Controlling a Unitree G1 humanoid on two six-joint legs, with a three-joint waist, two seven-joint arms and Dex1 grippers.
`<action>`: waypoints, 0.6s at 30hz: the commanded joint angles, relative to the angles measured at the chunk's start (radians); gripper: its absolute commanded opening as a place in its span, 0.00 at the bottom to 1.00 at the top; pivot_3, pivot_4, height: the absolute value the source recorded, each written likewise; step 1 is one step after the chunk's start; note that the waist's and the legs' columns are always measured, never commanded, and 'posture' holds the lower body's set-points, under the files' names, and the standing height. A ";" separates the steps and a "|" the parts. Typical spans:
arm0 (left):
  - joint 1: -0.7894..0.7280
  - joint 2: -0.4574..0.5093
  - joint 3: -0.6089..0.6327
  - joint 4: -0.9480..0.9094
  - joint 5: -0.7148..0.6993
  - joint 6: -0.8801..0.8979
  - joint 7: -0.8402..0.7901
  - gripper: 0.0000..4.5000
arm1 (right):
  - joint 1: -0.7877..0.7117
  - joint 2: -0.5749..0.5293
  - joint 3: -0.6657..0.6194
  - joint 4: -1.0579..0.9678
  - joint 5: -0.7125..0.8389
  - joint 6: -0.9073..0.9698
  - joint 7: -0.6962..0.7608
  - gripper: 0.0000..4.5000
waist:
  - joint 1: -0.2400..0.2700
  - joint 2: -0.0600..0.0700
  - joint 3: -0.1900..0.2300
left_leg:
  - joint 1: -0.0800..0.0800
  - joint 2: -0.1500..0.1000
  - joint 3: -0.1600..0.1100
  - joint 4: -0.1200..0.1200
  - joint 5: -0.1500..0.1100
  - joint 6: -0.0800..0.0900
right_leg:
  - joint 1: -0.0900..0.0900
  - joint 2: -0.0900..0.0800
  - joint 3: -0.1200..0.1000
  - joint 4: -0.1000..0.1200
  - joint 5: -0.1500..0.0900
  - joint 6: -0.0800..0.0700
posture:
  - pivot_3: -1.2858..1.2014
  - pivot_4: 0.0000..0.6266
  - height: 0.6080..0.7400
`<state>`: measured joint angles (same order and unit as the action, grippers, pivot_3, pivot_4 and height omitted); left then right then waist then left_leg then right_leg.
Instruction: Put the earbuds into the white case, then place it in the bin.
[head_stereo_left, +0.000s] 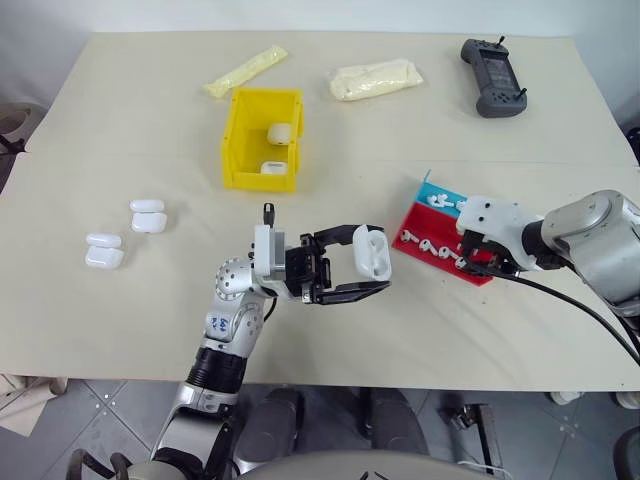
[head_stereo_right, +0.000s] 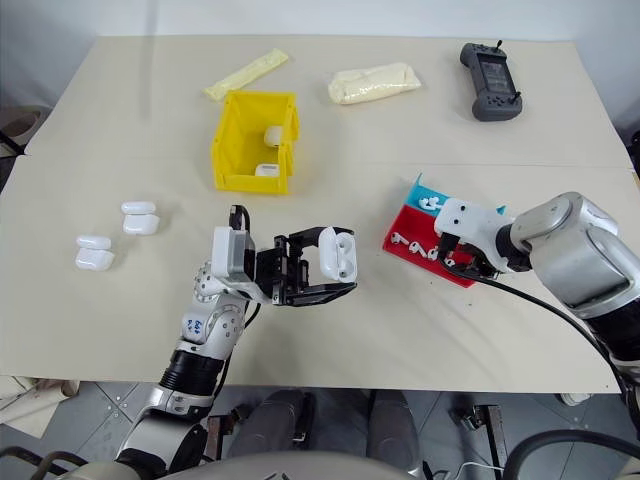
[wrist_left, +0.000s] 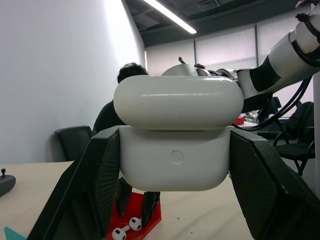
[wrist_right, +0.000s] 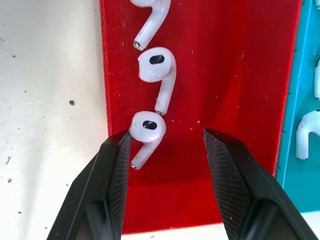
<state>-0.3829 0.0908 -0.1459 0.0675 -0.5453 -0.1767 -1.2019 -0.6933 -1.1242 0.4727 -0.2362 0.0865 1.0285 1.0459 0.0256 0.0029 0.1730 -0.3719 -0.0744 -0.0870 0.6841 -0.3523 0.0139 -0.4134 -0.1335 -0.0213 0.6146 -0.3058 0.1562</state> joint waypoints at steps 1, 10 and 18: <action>-0.009 -0.006 0.002 -0.022 0.004 -0.018 0.009 0.62 | 0.000 0.014 0.003 -0.015 -0.014 0.001 0.013 0.52 | 0.000 0.000 0.000 | 0.000 0.000 0.000 0.000 0.000 0.000 | 0.000 0.000 0.000 0.000 0.000 0.000 | 0.52 0.24 1.00; -0.004 -0.004 0.003 -0.023 0.007 -0.025 0.018 0.62 | -0.004 0.043 -0.005 -0.024 -0.007 0.049 0.037 0.52 | 0.000 0.000 0.000 | 0.000 0.000 0.000 0.000 0.000 0.000 | 0.000 0.000 0.000 0.000 0.000 0.000 | 0.52 0.24 1.00; -0.010 -0.006 0.006 -0.015 0.009 -0.031 0.020 0.62 | 0.003 0.047 -0.009 -0.010 -0.017 0.092 0.032 0.52 | 0.001 0.000 0.000 | 0.000 0.000 0.000 0.000 0.000 0.000 | 0.000 0.000 0.000 0.000 0.000 0.000 | 0.52 0.24 1.00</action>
<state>-0.3829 0.0903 -0.1441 0.0679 -0.5400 -0.1882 -1.1899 -0.7008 -1.0846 0.4618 -0.2445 0.0598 1.0946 1.0741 0.0263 0.0029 0.1730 -0.3716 -0.0743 -0.0872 0.6844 -0.3523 0.0138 -0.4132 -0.1334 -0.0213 0.6150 -0.3058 0.1562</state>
